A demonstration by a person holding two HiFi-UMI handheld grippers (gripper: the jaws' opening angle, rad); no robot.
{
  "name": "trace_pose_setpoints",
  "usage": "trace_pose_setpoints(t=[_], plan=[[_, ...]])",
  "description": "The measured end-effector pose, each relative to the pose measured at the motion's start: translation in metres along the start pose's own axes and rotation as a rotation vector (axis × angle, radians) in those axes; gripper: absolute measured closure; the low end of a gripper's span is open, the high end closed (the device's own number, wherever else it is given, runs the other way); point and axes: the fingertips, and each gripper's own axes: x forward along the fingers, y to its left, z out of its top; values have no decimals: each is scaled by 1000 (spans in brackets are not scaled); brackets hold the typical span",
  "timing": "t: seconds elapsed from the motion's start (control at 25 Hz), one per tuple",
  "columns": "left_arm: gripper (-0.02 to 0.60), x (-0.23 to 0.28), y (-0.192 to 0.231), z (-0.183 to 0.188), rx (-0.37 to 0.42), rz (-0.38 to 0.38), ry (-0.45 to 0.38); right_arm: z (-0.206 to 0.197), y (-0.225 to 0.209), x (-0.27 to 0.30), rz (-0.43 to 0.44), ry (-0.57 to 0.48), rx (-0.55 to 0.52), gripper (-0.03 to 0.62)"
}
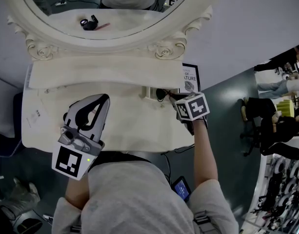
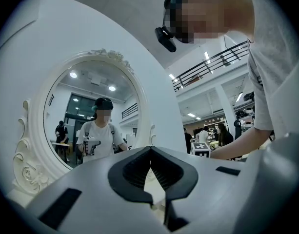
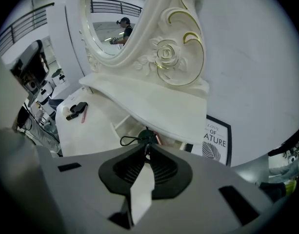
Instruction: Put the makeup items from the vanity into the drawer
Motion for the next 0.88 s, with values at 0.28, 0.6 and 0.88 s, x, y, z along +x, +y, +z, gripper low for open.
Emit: trace_pose_setpoints(t=[0.28, 0.6, 0.88], plan=[[566, 0, 5, -1, 4, 13, 5, 0, -5, 17, -4, 13, 38, 551], [568, -2, 10, -2, 11, 26, 17, 0, -5, 34, -48, 55, 4, 551], [568, -3, 12, -3, 14, 38, 27, 2, -10, 41, -89, 54, -15, 551]])
